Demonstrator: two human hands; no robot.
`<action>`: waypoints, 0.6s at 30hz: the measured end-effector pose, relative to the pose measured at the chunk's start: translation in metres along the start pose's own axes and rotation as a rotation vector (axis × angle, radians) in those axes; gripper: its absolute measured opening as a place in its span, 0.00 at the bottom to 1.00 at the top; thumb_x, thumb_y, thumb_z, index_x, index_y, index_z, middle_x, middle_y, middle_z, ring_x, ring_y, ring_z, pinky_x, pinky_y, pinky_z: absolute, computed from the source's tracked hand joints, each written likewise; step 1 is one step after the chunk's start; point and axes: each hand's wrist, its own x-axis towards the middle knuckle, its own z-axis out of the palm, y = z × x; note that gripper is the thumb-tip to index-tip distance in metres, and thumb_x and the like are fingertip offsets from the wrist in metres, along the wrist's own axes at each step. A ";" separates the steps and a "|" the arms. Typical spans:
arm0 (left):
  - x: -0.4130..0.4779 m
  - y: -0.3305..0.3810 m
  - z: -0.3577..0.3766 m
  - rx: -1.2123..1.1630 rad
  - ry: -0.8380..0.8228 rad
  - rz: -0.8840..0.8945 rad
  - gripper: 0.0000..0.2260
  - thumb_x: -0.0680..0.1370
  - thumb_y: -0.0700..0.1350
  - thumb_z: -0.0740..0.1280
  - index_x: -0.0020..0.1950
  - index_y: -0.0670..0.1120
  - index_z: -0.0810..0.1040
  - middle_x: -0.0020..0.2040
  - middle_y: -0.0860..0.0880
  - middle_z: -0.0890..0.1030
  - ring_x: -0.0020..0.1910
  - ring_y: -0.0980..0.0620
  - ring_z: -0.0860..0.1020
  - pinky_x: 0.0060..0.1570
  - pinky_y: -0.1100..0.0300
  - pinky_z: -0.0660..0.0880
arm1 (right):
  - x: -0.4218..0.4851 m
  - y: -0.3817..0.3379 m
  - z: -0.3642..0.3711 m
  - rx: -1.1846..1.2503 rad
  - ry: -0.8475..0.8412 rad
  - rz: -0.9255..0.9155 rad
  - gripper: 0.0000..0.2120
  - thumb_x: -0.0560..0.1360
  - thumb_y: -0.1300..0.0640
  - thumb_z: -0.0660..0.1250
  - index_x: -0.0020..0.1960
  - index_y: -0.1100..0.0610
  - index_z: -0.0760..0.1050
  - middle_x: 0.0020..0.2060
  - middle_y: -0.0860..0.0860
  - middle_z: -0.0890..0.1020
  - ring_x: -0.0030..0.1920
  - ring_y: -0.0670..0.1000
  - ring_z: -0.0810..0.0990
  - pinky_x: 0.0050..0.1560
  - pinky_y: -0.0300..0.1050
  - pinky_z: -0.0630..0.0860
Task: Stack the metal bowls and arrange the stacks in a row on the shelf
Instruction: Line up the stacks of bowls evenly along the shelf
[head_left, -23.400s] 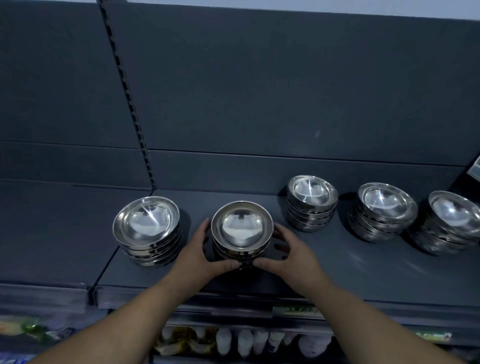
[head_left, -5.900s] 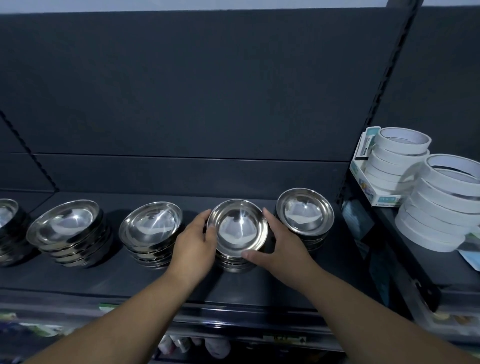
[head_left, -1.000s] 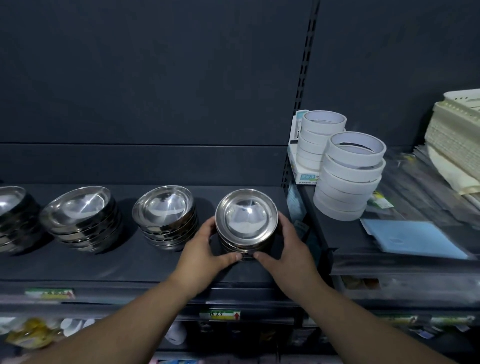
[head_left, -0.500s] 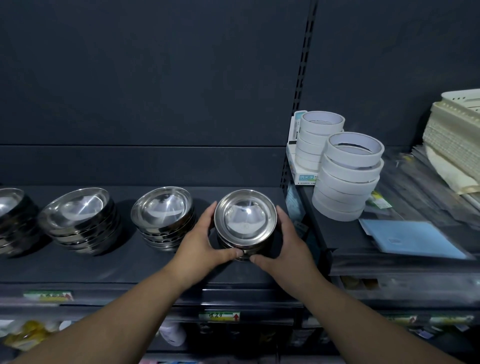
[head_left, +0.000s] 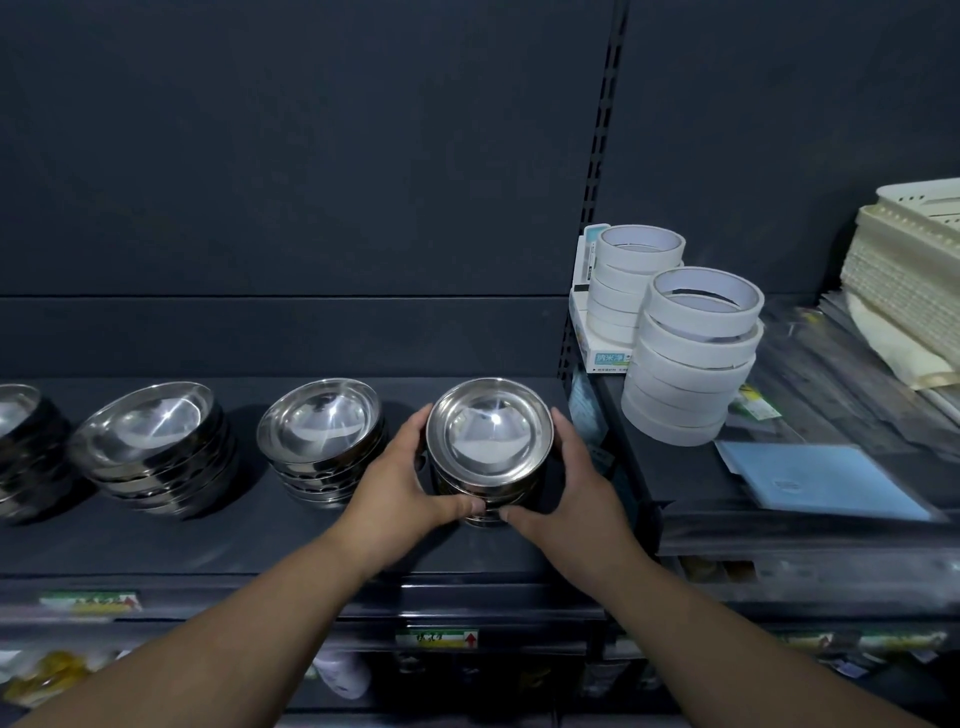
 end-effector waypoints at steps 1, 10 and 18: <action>0.000 0.001 0.000 0.004 0.009 -0.004 0.44 0.62 0.42 0.82 0.69 0.62 0.61 0.55 0.69 0.74 0.54 0.78 0.71 0.54 0.81 0.65 | 0.000 -0.001 0.000 0.004 -0.001 -0.005 0.49 0.65 0.59 0.78 0.76 0.43 0.53 0.53 0.21 0.61 0.51 0.23 0.67 0.48 0.14 0.59; -0.005 0.004 0.004 0.088 -0.006 -0.044 0.44 0.62 0.48 0.81 0.73 0.55 0.61 0.54 0.69 0.71 0.61 0.61 0.70 0.55 0.73 0.64 | 0.000 0.000 -0.001 -0.027 -0.012 -0.021 0.50 0.65 0.56 0.79 0.76 0.42 0.52 0.64 0.31 0.65 0.63 0.30 0.62 0.54 0.14 0.56; -0.003 0.015 0.005 0.004 -0.007 -0.060 0.54 0.62 0.47 0.81 0.79 0.51 0.50 0.63 0.61 0.67 0.63 0.65 0.64 0.56 0.77 0.61 | -0.002 0.007 0.000 -0.021 -0.025 0.002 0.49 0.67 0.58 0.78 0.77 0.43 0.52 0.64 0.34 0.66 0.64 0.32 0.62 0.52 0.14 0.57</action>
